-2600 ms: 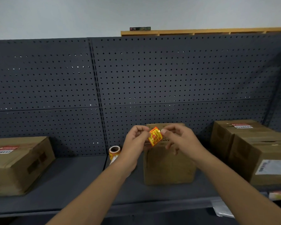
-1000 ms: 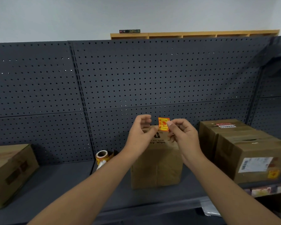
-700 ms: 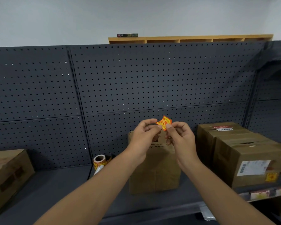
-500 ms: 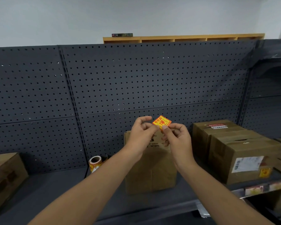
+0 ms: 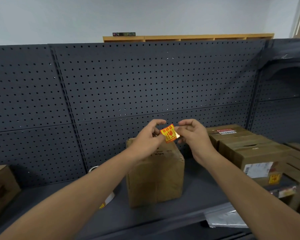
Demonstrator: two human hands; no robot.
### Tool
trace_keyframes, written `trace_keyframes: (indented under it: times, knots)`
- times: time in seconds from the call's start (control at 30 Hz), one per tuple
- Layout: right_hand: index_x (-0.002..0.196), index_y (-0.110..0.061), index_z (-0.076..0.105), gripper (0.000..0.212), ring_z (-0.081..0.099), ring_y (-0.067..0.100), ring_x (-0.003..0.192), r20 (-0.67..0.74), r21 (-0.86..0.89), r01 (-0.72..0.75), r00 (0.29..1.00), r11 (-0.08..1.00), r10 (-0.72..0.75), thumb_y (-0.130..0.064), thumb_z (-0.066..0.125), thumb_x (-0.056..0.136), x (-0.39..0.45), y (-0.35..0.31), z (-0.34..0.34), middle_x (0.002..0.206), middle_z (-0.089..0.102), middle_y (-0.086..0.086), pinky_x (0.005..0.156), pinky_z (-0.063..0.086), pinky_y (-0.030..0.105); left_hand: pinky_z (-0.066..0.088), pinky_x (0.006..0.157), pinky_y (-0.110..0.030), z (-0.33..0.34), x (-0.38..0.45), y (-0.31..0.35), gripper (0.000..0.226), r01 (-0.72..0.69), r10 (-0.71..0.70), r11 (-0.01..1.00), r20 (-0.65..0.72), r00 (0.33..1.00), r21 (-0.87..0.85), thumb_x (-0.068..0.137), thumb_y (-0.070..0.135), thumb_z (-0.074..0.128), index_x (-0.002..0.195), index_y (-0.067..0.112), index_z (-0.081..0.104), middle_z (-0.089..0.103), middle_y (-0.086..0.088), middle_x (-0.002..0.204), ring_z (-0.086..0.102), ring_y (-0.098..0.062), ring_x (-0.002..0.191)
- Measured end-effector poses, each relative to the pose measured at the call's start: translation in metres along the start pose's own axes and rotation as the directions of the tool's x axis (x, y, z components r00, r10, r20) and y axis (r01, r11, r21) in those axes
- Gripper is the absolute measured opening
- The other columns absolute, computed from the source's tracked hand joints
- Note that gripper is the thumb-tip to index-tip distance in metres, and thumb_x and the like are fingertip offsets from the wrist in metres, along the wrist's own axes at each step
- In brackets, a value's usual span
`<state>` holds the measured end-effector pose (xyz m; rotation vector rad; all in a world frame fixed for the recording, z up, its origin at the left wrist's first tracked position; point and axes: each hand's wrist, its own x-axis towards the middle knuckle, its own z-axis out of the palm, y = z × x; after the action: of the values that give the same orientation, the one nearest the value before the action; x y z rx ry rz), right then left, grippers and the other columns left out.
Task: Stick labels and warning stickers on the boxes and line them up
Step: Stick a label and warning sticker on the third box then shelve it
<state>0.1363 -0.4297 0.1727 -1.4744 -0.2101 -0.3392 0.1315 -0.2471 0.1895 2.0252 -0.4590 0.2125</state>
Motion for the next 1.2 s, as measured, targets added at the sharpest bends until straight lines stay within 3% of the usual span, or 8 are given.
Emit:
trace_keyframes:
  times: [0.1, 0.27, 0.43, 0.57, 0.67, 0.8, 1.1, 1.2]
  knots:
    - [0.117, -0.01, 0.062, 0.031, 0.07, 0.023, 0.077, 0.046, -0.069, 0.022, 0.999, 0.997, -0.018, -0.011, 0.077, 0.091, 0.0, -0.001, -0.003, 0.096, 0.074, 0.016, 0.068, 0.059, 0.028, 0.049, 0.066, -0.024, 0.0, 0.004, -0.002, 0.038, 0.036, -0.036, 0.999, -0.016, 0.999, 0.011, 0.104, 0.024, 0.059, 0.14, 0.028, 0.05, 0.067, -0.01, 0.108, 0.061, -0.013, 0.084]
    - [0.113, -0.01, 0.061, 0.032, 0.072, 0.025, 0.069, 0.003, -0.189, 0.007, 1.0, 0.982, -0.007, -0.006, 0.079, 0.088, -0.004, 0.008, -0.006, 0.084, 0.074, 0.013, 0.069, 0.061, 0.034, 0.048, 0.07, -0.028, 0.009, 0.006, -0.013, 0.03, 0.074, -0.068, 0.994, -0.079, 0.995, 0.078, 0.102, 0.031, 0.063, 0.13, 0.024, 0.055, 0.072, -0.01, 0.097, 0.063, -0.014, 0.081]
    - [0.112, -0.016, 0.06, 0.034, 0.067, 0.013, 0.066, -0.028, -0.333, -0.072, 0.997, 0.94, 0.066, -0.007, 0.08, 0.087, -0.004, 0.023, -0.011, 0.084, 0.073, 0.009, 0.057, 0.051, 0.023, 0.053, 0.069, -0.03, 0.025, 0.003, -0.025, 0.032, 0.067, -0.067, 0.981, -0.008, 0.998, 0.184, 0.102, 0.026, 0.063, 0.132, 0.024, 0.052, 0.071, -0.002, 0.093, 0.064, -0.012, 0.082]
    - [0.11, -0.019, 0.06, 0.035, 0.069, 0.019, 0.08, -0.035, -0.365, -0.126, 0.992, 0.922, 0.122, -0.01, 0.083, 0.084, -0.004, 0.033, -0.013, 0.086, 0.072, 0.009, 0.065, 0.05, 0.029, 0.056, 0.09, -0.043, 0.034, 0.004, -0.042, 0.026, 0.02, -0.009, 0.937, -0.033, 0.999, 0.349, 0.099, 0.034, 0.065, 0.124, 0.034, 0.057, 0.068, 0.016, 0.091, 0.063, -0.009, 0.098]
    - [0.107, -0.019, 0.061, 0.032, 0.069, 0.02, 0.081, -0.025, -0.357, -0.145, 0.989, 0.923, 0.146, -0.009, 0.082, 0.084, -0.005, 0.037, -0.014, 0.086, 0.072, 0.009, 0.065, 0.049, 0.029, 0.056, 0.091, -0.043, 0.04, 0.002, -0.051, 0.022, -0.01, 0.029, 0.921, -0.042, 0.999, 0.39, 0.099, 0.035, 0.064, 0.12, 0.04, 0.058, 0.065, 0.019, 0.094, 0.06, -0.009, 0.103]
    - [0.104, -0.017, 0.062, 0.028, 0.069, 0.017, 0.076, -0.004, -0.399, -0.156, 0.986, 0.904, 0.168, -0.01, 0.082, 0.085, -0.005, 0.042, -0.015, 0.085, 0.073, 0.01, 0.061, 0.05, 0.027, 0.059, 0.083, -0.041, 0.044, 0.0, -0.056, 0.02, -0.035, 0.057, 0.921, -0.047, 0.997, 0.387, 0.1, 0.033, 0.062, 0.12, 0.038, 0.058, 0.064, 0.015, 0.094, 0.061, -0.008, 0.096]
    - [0.102, -0.014, 0.065, 0.027, 0.07, 0.018, 0.073, 0.004, -0.412, -0.163, 0.984, 0.896, 0.18, -0.012, 0.084, 0.083, -0.003, 0.043, -0.02, 0.085, 0.074, 0.008, 0.062, 0.057, 0.029, 0.057, 0.087, -0.044, 0.042, 0.0, -0.059, 0.023, 0.0, 0.024, 0.943, -0.067, 0.997, 0.332, 0.099, 0.03, 0.064, 0.122, 0.031, 0.063, 0.065, 0.017, 0.092, 0.06, -0.016, 0.106]
    - [0.102, -0.011, 0.067, 0.024, 0.071, 0.021, 0.073, 0.011, -0.386, -0.167, 0.982, 0.907, 0.186, -0.009, 0.083, 0.084, -0.005, 0.041, -0.021, 0.087, 0.074, 0.011, 0.065, 0.061, 0.033, 0.058, 0.082, -0.036, 0.041, 0.001, -0.056, 0.022, 0.019, 0.001, 0.954, -0.067, 0.998, 0.298, 0.1, 0.026, 0.064, 0.123, 0.028, 0.064, 0.067, 0.013, 0.095, 0.063, -0.017, 0.102]
